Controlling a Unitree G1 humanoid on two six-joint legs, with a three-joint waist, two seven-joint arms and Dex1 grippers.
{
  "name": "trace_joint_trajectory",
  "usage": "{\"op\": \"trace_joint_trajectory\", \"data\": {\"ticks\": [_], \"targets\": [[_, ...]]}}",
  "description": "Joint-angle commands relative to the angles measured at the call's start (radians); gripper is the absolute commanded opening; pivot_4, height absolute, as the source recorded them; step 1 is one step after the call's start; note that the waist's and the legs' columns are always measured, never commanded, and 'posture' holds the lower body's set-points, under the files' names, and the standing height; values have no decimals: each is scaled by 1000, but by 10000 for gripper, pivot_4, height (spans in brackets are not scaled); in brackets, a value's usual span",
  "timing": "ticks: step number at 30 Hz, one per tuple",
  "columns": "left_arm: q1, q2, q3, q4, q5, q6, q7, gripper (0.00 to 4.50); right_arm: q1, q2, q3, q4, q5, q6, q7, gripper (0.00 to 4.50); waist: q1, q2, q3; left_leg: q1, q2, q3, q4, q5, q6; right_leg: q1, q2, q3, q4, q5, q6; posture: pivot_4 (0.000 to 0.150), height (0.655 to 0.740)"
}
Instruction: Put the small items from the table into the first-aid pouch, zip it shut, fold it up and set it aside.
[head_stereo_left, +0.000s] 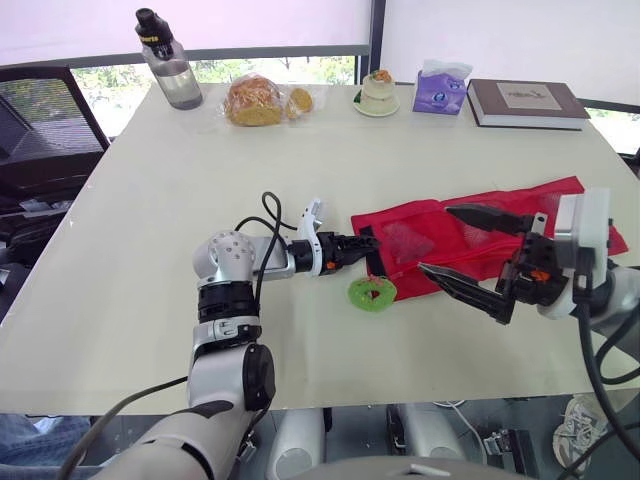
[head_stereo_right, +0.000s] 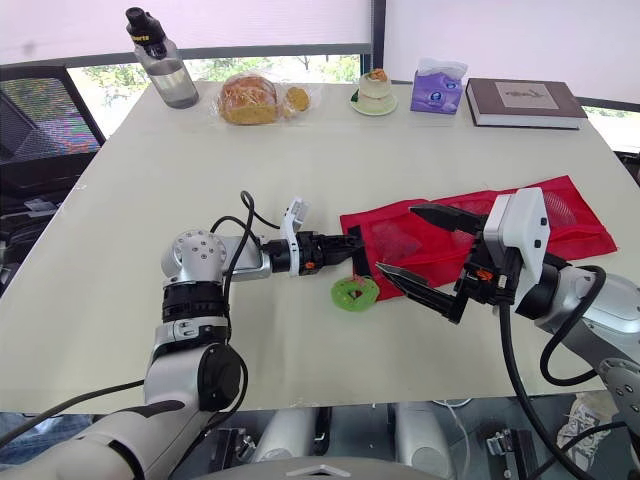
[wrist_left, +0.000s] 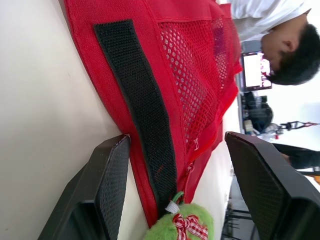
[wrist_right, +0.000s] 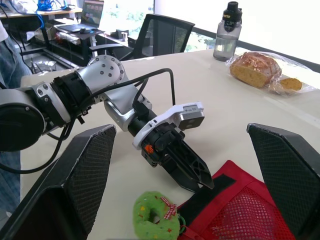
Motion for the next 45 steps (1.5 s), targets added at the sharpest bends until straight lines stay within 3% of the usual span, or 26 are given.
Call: {"op": "trace_joint_trajectory", "data": {"ticks": [1, 2, 3, 4, 9, 10, 17, 22, 26, 31, 37, 40, 45], "targets": [[-4, -31, 37, -12, -5, 8, 30, 32265, -11, 5, 0, -26, -7, -26, -1, 45000, 0, 0, 0, 0, 0, 0, 0, 0, 0, 0, 0, 0, 0, 0, 0, 1500, 7387], [0, -36, 40, -17, -7, 9, 31, 32265, -11, 7, 1, -26, -9, -27, -1, 45000, 0, 0, 0, 0, 0, 0, 0, 0, 0, 0, 0, 0, 0, 0, 0, 1500, 7387], [4, -39, 42, -20, -7, 11, 31, 27371, -12, 8, 2, -26, -11, -28, -2, 45000, 0, 0, 0, 0, 0, 0, 0, 0, 0, 0, 0, 0, 0, 0, 0, 1500, 7387], [7, -41, 43, -22, -10, 11, 28, 25695, -12, 9, 3, -27, -11, -28, -3, 45000, -1, 0, 0, 0, 0, 0, 0, 0, 0, 0, 0, 0, 0, 0, 0, 1500, 7387], [14, -33, 41, -19, -11, -5, 23, 1371, -11, 15, 8, -28, -19, -29, -5, 45000, 0, 0, 0, 0, 0, 0, 0, 0, 0, 0, 0, 0, -1, 0, 0, 1500, 7387], [13, -32, 44, -17, -13, -7, 21, 558, -11, 16, 10, -28, -22, -29, -4, 45000, -1, 0, 0, 0, 0, 0, 0, 0, 0, 0, 0, 0, 0, 0, 0, 1500, 7387], [15, -22, 36, -16, -20, -38, -4, 558, -10, 40, 112, -3, -102, -10, -23, 45000, -3, 0, 0, 0, 0, 0, 0, 0, 0, 0, 0, 0, 0, 0, 0, 1500, 7387], [13, -10, 20, -11, -18, -58, -21, 558, -17, 45, 392, 102, -359, -54, 41, 45000, -4, 0, 0, 0, 0, 0, 0, 0, 0, 0, 0, 0, 0, 0, 0, 1500, 7387], [6, 4, 15, -2, -18, -64, -30, 558, -51, 74, 465, 158, -428, -93, 106, 45000, -4, 0, 0, 0, 0, 0, 0, 0, 0, -1, 0, 0, 0, 0, 0, 1500, 7387], [-5, 35, 3, 19, -9, -82, -46, 558, -259, 183, 682, 416, -611, -128, 214, 45000, -18, 0, 0, 1, 0, 0, 0, 0, 0, 0, 1, 0, 0, 0, 0, 1500, 7387], [-3, 47, 2, 16, -9, -85, -51, 558, -301, 159, 810, 591, -831, -225, 286, 45000, -6, 0, 0, -1, 0, 0, -2, 0, -1, -1, 0, -1, -1, 0, -1, 1500, 7387], [2, 57, 6, 12, -9, -84, -54, 0, -303, 157, 803, 619, -877, -255, 298, 36785, -6, 0, 0, 0, 0, -1, -2, 0, -1, -1, 0, -1, -1, 0, 0, 1500, 7387], [7, 71, -2, 18, -3, -98, -63, 0, -283, 148, 757, 591, -894, -273, 314, 14352, -6, -1, 0, 1, 0, -2, -1, 1, -2, 0, 1, -1, 0, 0, 0, 1500, 7387]]}}
